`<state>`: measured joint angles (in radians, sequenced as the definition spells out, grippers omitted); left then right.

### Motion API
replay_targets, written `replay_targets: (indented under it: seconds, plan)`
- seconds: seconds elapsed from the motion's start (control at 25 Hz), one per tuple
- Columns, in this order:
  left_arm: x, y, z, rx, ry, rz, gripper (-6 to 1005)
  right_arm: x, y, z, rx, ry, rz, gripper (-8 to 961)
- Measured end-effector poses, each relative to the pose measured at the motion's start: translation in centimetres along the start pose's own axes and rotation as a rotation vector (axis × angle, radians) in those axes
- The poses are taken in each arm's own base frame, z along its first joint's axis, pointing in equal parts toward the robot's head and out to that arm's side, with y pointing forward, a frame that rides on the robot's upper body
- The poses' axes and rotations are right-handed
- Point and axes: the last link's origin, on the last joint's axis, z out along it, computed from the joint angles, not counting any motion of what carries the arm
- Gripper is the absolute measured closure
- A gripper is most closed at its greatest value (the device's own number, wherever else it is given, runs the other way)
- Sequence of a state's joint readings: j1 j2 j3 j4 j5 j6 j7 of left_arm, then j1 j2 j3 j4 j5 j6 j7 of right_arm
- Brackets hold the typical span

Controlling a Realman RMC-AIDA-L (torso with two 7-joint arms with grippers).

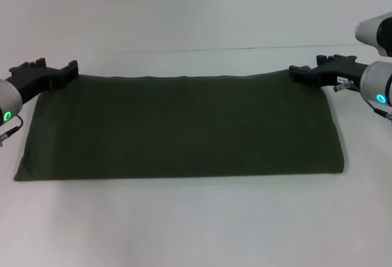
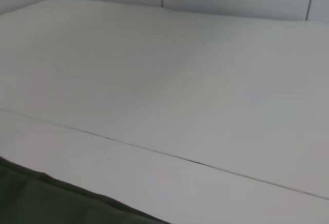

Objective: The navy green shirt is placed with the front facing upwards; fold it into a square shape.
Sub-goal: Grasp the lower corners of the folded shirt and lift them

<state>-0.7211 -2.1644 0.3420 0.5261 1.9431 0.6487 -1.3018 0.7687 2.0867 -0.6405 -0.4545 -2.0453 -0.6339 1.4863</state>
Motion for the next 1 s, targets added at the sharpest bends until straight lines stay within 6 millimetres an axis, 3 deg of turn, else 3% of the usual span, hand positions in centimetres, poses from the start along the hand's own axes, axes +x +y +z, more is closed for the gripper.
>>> replay_targets:
  seconds: [0.32,0.52,1.0]
  plan:
    - [0.4,-1.3,-0.7,0.047,0.062,-0.082,174,-0.4,-0.3,-0.7,-0.022,-0.032,0.031,191]
    - [0.2,-2.0,-1.1,0.072,0.073,-0.096,164,-1.0,0.2,-1.3,-0.077,-0.091,0.064,190]
    - [0.6,-2.3,-3.0,0.036,0.260,-0.170,172,-0.7,-1.1,-3.8,-0.097,-0.244,0.181,195]
